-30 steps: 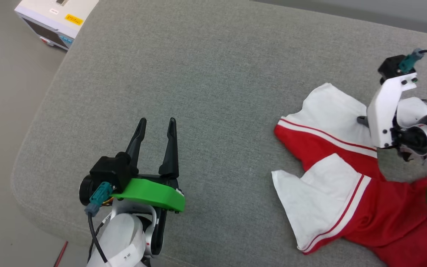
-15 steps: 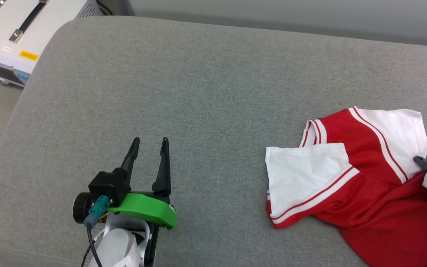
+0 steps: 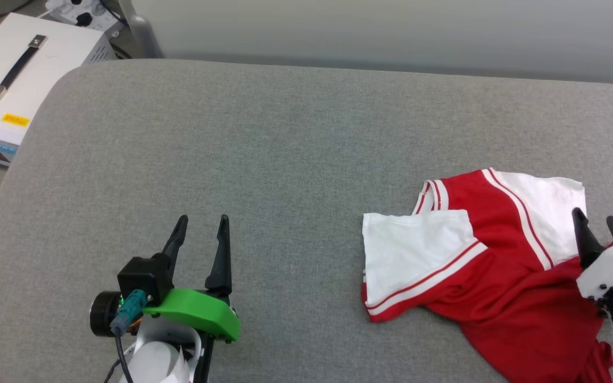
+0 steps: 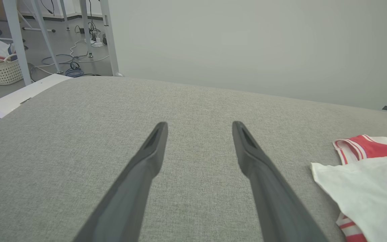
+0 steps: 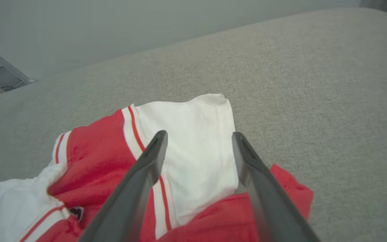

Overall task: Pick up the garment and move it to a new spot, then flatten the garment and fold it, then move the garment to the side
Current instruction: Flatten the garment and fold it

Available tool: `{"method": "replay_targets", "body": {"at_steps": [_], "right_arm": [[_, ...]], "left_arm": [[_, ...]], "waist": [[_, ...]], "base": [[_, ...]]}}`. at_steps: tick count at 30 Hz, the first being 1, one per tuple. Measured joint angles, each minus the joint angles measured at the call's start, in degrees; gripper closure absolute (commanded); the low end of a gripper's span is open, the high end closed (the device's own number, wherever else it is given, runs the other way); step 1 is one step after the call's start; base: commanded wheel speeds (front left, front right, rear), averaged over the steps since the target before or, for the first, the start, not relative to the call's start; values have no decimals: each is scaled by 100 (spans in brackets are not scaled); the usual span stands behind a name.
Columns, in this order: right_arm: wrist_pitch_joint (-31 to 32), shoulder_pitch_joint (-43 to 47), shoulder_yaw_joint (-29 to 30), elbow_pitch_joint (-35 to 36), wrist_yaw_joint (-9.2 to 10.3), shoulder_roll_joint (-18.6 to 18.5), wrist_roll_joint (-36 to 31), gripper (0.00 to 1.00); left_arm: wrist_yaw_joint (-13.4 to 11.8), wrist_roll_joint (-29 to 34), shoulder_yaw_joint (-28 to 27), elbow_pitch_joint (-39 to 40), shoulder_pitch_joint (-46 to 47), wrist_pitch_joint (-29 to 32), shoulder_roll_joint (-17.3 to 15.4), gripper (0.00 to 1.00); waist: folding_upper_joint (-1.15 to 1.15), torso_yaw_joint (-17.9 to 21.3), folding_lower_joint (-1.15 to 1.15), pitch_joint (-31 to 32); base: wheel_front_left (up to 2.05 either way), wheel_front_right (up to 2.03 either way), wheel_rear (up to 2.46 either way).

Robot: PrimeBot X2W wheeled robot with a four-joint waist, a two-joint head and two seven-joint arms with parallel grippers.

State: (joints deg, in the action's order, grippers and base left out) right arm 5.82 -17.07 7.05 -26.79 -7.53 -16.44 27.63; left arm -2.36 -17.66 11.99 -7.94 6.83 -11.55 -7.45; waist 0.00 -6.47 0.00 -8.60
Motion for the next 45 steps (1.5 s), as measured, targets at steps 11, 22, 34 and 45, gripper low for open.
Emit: {"method": "replay_targets", "body": {"at_steps": [11, 22, 34, 45], "right_arm": [[-708, 967, -235, 1777, 0, 653, -905, 0], [-427, 1691, -676, 3089, 0, 1117, -1199, 0], [-411, 1709, -898, 3279, 0, 1239, -1176, 0], [-517, 1547, -1046, 3155, 0, 1298, -955, 0]], "left_arm": [[-46, -5, 31, 54, -59, 411, -187, 0], [423, -121, 570, -388, 741, 1651, -267, 0], [905, -297, 1496, -1461, 2085, 3038, -151, 0], [966, -414, 2418, -2726, 3098, 3475, -149, 0]], "waist": [[0, 126, 0, 234], [0, 539, 0, 159], [0, 1097, 0, -277], [0, 1441, 1, -755]], "base": [[0, 0, 0], [0, 0, 0], [0, 0, 0], [0, 0, 0]]}}
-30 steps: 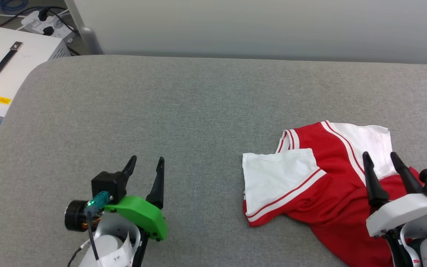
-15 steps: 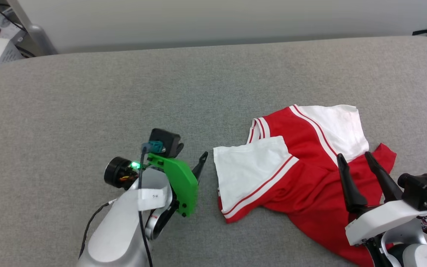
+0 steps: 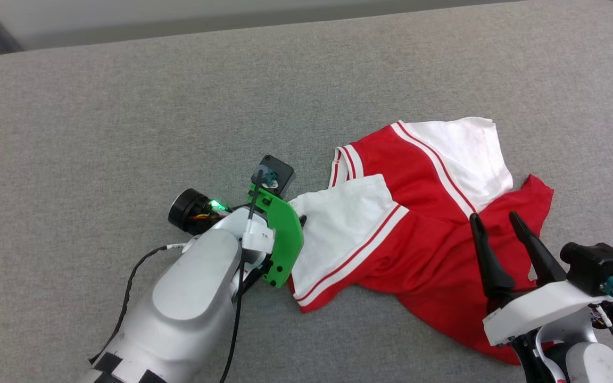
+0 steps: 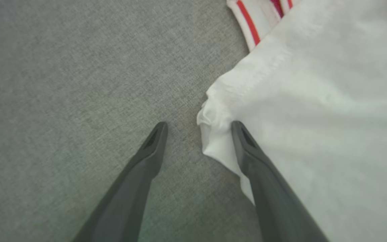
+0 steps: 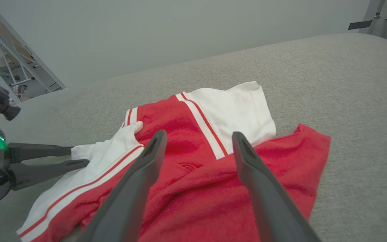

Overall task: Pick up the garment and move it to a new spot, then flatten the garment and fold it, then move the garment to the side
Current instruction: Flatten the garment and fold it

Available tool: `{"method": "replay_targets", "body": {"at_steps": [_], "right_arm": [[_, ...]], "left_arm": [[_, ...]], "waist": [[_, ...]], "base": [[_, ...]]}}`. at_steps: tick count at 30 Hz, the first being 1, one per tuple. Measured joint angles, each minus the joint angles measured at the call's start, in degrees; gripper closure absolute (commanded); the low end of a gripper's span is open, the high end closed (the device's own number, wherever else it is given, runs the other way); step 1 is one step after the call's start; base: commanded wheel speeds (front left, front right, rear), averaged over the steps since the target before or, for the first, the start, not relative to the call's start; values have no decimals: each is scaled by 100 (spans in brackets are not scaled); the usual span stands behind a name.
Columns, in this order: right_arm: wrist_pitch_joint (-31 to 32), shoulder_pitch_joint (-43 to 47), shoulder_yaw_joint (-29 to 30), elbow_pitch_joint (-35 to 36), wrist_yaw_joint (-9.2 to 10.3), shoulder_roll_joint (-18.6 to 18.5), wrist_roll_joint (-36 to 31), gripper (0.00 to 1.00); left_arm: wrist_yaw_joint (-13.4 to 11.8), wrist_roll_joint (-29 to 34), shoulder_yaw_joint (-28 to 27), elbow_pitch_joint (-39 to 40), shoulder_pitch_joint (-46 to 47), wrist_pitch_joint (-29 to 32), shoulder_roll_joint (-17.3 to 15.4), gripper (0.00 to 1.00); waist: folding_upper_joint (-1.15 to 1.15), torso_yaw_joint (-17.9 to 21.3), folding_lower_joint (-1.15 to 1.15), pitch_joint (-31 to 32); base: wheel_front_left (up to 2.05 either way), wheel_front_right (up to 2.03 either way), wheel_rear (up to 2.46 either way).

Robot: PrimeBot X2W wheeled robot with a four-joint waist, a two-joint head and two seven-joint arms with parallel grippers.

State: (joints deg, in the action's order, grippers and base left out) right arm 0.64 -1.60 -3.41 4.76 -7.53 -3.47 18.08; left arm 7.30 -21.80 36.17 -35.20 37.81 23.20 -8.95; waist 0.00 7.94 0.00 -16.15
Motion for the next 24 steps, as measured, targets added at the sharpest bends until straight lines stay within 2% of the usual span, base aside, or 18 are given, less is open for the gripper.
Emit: {"method": "replay_targets", "body": {"at_steps": [3, 4, 5, 6, 10, 15, 18, 24], "right_arm": [[-23, -5, -9, -109, 0, 8, 133, 0], [-23, -7, -10, -131, 0, 13, 164, 0], [-27, -9, -9, -155, 0, 19, 180, 0], [-40, -18, -8, -187, 0, 24, 182, 0], [-38, -34, 54, -270, 0, 32, 211, 0], [44, -32, 278, -304, 0, 36, 221, 0], [121, -28, 466, -331, 0, 13, 182, 0], [460, -31, 1037, -509, 0, -101, 160, 0]], "left_arm": [[-13, -129, 584, -125, 285, 188, -90, 0], [-29, -189, 791, -121, 371, 270, -126, 44], [-51, -281, 1026, -104, 463, 342, -172, 77], [-58, -376, 1246, -79, 545, 390, -227, 100], [-56, -792, 1752, -27, 647, 435, -326, 100], [-10, -906, 1737, -135, 595, -162, -424, 100], [-190, -936, 1624, -125, 405, -569, -549, 100], [-662, -1043, 1278, 281, -120, -1161, -1020, 100]], "waist": [[0, 71, 0, -75], [0, 85, 0, -90], [0, 98, 0, -104], [0, 107, 0, -110], [0, 83, 0, -64], [0, -37, 0, 67], [0, -128, 0, 198], [0, -375, 0, 491]], "base": [[0, 0, 0], [0, 0, 0], [0, 0, 0], [0, 0, 0], [0, 0, 0], [0, 0, 0], [0, 0, 0], [0, 0, 0]]}}
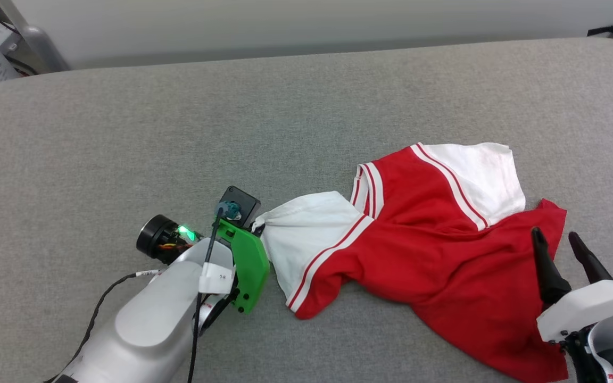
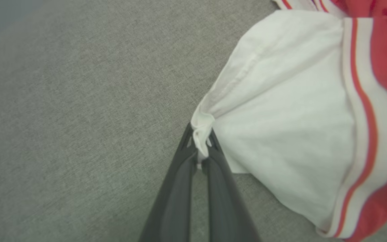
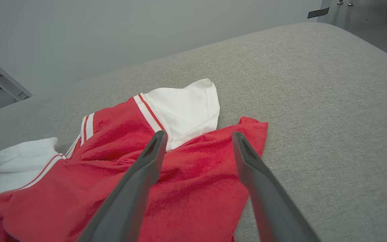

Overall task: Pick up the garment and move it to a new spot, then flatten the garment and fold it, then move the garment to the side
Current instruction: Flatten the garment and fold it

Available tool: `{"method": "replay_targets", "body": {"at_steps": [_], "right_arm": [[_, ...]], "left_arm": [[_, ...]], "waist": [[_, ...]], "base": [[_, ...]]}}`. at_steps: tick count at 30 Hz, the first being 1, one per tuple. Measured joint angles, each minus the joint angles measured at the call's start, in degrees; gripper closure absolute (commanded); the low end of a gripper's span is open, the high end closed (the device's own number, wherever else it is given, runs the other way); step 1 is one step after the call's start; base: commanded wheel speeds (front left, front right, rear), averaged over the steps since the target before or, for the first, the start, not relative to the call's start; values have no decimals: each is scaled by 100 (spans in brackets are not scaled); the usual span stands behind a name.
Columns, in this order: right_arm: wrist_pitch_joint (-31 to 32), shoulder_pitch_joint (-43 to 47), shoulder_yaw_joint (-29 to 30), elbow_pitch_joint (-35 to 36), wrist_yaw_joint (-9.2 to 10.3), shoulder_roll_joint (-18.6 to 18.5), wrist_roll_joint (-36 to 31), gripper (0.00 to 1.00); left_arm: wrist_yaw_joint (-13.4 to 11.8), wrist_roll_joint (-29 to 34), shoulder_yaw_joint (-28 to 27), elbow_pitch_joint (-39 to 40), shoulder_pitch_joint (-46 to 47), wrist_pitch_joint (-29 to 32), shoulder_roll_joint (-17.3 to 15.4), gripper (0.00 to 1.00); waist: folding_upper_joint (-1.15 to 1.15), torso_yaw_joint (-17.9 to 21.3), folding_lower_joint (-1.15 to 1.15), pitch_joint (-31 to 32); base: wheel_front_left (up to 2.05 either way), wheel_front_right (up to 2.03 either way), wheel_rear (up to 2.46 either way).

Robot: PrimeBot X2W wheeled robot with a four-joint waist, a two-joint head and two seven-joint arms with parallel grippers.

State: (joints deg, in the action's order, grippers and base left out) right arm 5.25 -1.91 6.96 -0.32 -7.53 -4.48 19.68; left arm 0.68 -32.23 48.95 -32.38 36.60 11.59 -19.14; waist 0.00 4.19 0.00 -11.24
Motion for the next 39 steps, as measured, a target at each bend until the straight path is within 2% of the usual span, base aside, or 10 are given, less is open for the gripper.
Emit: {"method": "replay_targets", "body": {"at_steps": [5, 10, 13, 17, 23, 30, 38, 39], "right_arm": [[548, -248, 357, -345, 1, -241, 54, 0], [1463, -861, 691, -832, 1, -536, 183, 0], [2033, -1352, 773, -1203, 1, -821, 277, 0], [2778, -2061, 768, -1782, 1, -1135, 357, 0], [3580, -2936, 638, -2637, 1, -1479, 281, 0], [3949, -3585, 543, -3292, 1, -1584, -104, 0], [4357, -3801, 379, -3683, 5, -1619, -175, 0], [4410, -3826, 375, -3707, 5, -1621, -169, 51]], "left_arm": [[-408, -145, -258, 761, -462, -281, -325, 100], [-849, -218, -516, 1722, -906, -455, -655, 100], [-1007, -212, -576, 2238, -1006, -456, -784, 100], [-1088, -163, -555, 2720, -1018, -456, -802, 100], [-1103, -97, -481, 3018, -963, -508, -732, 100], [-1103, -46, -493, 3104, -809, -639, -647, 100], [-1109, -49, -515, 3052, -806, -759, -602, 100], [-1110, -51, -519, 3037, -806, -759, -602, 100]], "waist": [[0, -234, 0, 184], [0, -484, 0, 271], [0, -633, 0, 241], [0, -799, 0, 97], [0, -1032, 0, -244], [0, -1239, 0, -708], [0, -1412, 0, -1018], [0, -1413, 0, -1017]], "base": [[0, 0, 0], [0, 0, 0], [0, 0, 0], [0, 0, 0], [0, 0, 0], [0, 0, 0], [0, 0, 0], [0, 0, 0]]}}
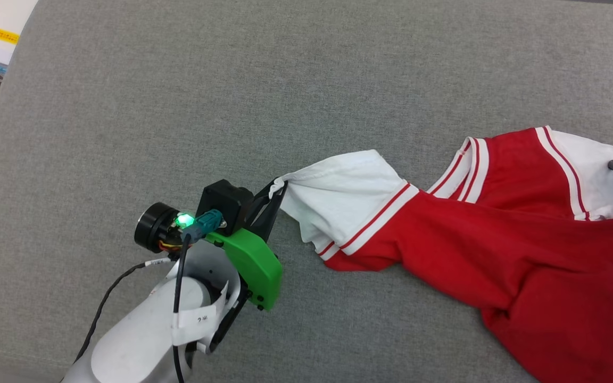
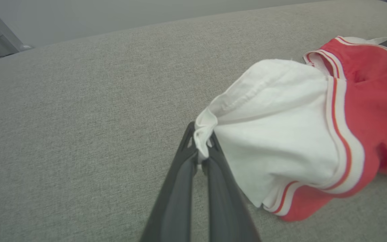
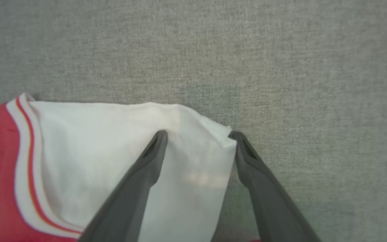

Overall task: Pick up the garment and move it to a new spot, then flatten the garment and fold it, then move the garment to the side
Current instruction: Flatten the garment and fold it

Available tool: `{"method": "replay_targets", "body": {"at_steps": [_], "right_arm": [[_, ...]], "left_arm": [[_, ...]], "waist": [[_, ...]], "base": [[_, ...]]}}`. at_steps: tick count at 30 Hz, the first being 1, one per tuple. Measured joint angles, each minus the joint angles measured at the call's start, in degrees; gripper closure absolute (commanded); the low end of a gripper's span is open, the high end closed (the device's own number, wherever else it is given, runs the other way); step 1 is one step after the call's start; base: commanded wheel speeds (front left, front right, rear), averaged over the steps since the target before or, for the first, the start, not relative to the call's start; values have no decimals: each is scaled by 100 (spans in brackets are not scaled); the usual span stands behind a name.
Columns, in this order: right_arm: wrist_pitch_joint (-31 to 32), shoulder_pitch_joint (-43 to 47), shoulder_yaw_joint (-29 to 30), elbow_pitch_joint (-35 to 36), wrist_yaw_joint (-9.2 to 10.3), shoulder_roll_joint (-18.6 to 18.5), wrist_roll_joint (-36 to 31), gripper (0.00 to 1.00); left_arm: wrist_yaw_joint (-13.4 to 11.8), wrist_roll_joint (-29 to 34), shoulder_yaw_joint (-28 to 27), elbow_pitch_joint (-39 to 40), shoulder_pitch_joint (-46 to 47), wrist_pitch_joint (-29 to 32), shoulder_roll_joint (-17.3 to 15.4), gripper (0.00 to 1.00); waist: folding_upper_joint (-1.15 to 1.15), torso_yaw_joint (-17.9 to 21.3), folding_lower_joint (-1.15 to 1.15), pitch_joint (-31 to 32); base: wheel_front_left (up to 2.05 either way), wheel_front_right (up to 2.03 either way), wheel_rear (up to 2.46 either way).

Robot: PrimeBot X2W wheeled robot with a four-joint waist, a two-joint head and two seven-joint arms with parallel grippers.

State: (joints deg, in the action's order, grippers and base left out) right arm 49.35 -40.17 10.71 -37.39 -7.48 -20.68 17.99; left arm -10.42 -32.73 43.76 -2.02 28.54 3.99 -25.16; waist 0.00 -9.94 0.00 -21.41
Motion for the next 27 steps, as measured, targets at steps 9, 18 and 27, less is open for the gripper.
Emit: {"method": "replay_targets", "body": {"at_steps": [9, 18, 27], "right_arm": [[129, -42, -192, 91, 1, 22, 211, 100], [-363, 50, -169, 951, 0, -224, 381, 100], [-799, 144, -132, 1702, -4, -282, 433, 100]], "left_arm": [[-26, -124, -81, -132, -31, -101, -4, 100], [-45, -296, -333, -409, -58, -152, -174, 100], [147, -619, -781, -1225, 406, -377, -203, 100]], "waist": [[0, 102, 0, 220], [0, 253, 0, 681], [0, 489, -1, 1138]], "base": [[0, 0, 0], [0, 0, 0], [0, 0, 0]]}}
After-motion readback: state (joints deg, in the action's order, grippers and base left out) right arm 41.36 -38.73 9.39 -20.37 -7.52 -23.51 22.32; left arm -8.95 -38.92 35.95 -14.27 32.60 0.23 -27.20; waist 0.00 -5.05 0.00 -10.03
